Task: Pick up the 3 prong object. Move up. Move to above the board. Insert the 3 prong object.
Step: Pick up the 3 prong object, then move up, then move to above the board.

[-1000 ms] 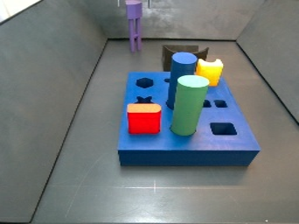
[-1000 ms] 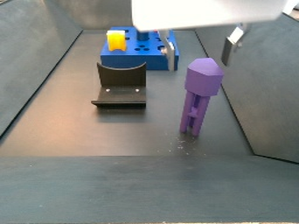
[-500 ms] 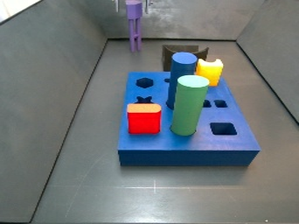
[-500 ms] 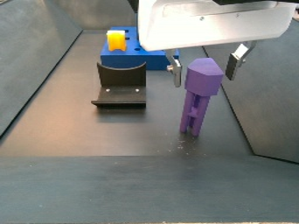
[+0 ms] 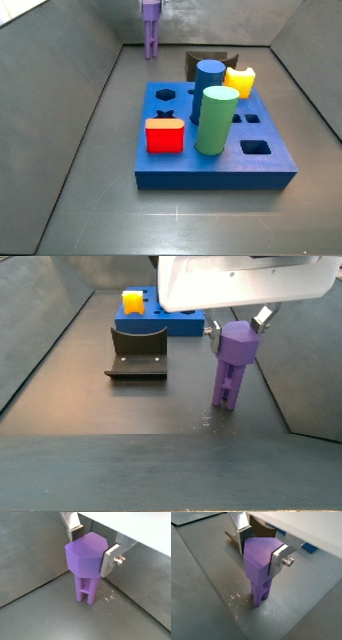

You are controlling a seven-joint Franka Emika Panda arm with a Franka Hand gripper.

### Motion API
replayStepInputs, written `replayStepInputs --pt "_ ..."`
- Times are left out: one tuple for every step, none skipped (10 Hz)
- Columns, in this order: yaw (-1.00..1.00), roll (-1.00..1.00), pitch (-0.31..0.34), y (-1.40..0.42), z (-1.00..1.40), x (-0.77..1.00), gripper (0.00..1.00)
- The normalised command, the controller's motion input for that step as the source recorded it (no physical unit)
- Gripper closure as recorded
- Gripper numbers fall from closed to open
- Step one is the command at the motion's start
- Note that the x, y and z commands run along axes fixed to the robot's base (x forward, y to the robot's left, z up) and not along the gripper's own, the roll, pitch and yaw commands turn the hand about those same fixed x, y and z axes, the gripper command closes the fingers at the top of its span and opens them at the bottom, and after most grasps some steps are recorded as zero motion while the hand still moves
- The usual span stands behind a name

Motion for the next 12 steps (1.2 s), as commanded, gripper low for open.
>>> replayStepInputs --pt "0.00 0.00 0.000 0.00 0.00 0.00 1.00" --pt "0.00 0.00 0.000 0.00 0.00 0.00 1.00" --pt "0.00 0.00 0.000 0.00 0.00 0.00 1.00" --pt "0.00 0.00 0.000 0.00 0.00 0.00 1.00" --pt "0.00 0.00 0.000 0.00 0.00 0.00 1.00" --pt "0.00 0.00 0.000 0.00 0.00 0.00 1.00" --pt "0.00 0.00 0.000 0.00 0.83 0.00 1.00" --pt "-0.04 -0.02 0.052 -0.07 0.80 -0.05 1.00" --pt "-0.04 -0.01 0.056 -0.06 0.67 -0.07 1.00" --pt "-0.03 0.01 0.056 -0.03 0.52 -0.05 1.00" --pt "-0.02 0.02 0.060 -0.02 0.41 -0.03 1.00" --pt "-0.16 -0.10 0.208 0.16 1.00 0.58 1.00"
